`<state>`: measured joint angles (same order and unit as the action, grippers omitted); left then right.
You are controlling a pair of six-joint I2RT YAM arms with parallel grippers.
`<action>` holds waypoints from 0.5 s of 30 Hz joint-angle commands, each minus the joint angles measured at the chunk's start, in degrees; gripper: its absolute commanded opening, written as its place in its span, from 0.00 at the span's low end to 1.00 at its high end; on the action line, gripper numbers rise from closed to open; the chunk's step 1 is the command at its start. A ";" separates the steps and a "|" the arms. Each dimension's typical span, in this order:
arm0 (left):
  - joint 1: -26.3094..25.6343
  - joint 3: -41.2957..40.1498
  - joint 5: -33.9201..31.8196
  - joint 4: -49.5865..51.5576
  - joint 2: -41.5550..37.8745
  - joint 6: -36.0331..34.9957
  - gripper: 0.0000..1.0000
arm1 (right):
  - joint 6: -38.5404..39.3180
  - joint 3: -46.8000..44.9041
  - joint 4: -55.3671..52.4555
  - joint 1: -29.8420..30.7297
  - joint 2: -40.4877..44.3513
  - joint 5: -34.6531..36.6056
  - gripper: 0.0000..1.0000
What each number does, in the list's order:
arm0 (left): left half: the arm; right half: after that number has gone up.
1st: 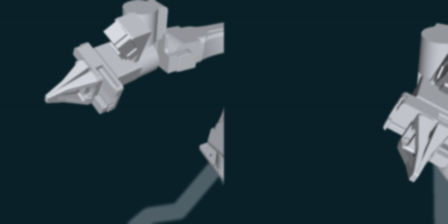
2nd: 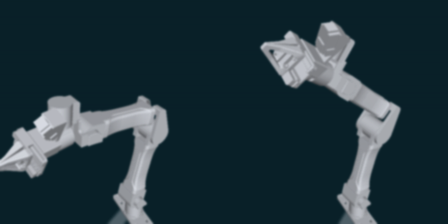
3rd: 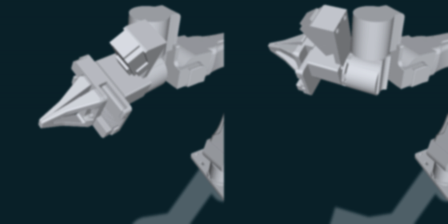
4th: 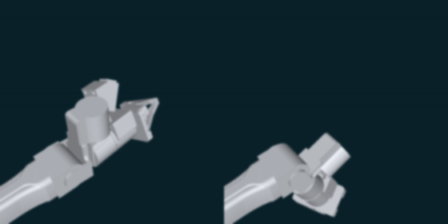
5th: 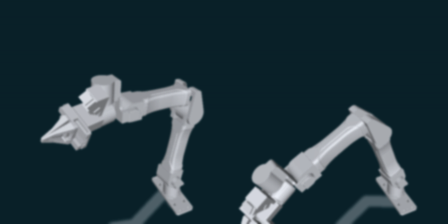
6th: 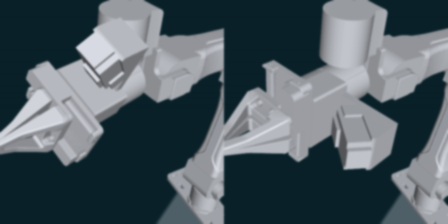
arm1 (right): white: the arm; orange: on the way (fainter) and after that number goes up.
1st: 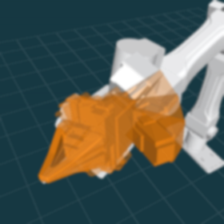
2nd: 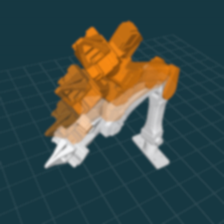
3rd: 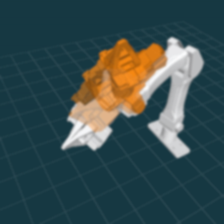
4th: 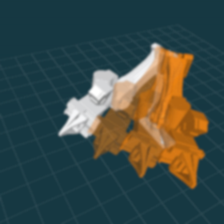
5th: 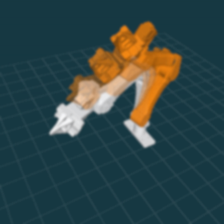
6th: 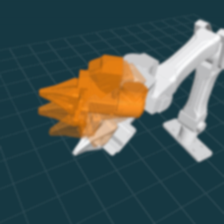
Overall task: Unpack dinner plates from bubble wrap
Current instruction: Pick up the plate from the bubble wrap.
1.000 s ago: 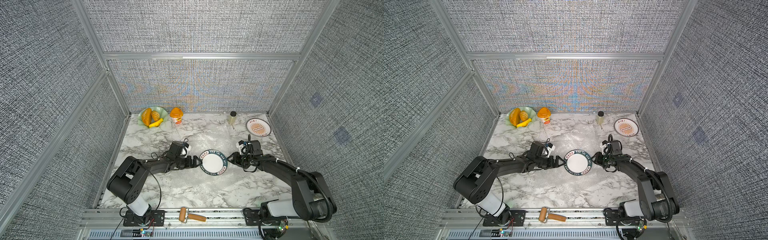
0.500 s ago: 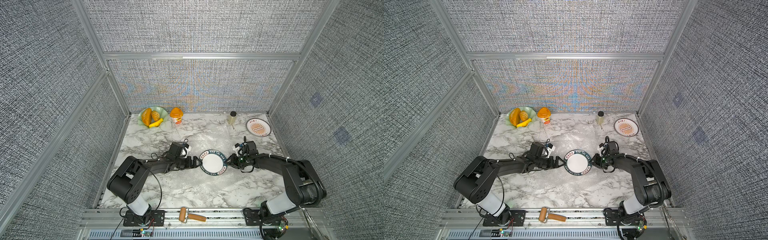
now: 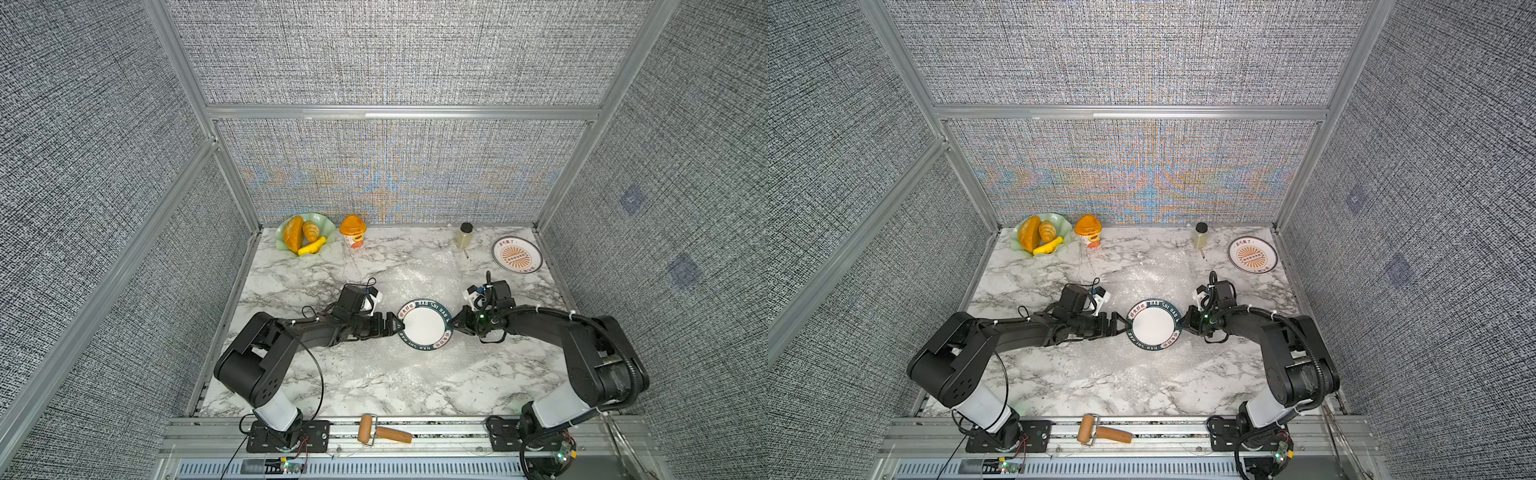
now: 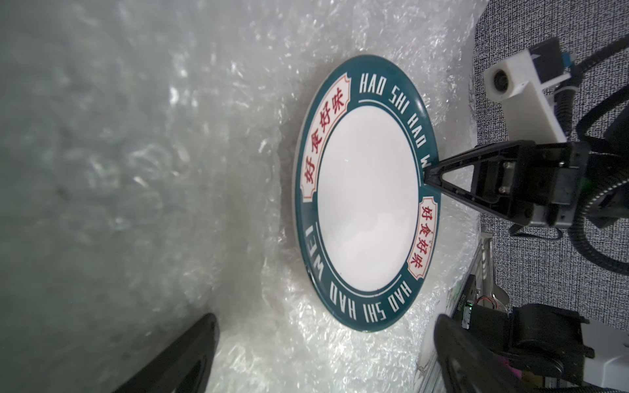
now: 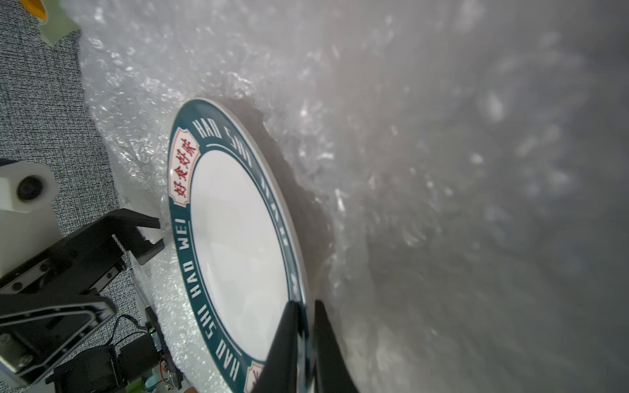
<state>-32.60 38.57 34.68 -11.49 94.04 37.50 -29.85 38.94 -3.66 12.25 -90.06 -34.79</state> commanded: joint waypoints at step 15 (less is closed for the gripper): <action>-0.03 -0.32 -0.52 1.50 -0.61 -0.15 0.99 | 1.81 4.75 -14.19 -6.78 12.95 0.01 0.02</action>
<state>-32.60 38.06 34.46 -11.57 93.65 37.47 -28.32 42.72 -15.92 5.98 -78.50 -31.92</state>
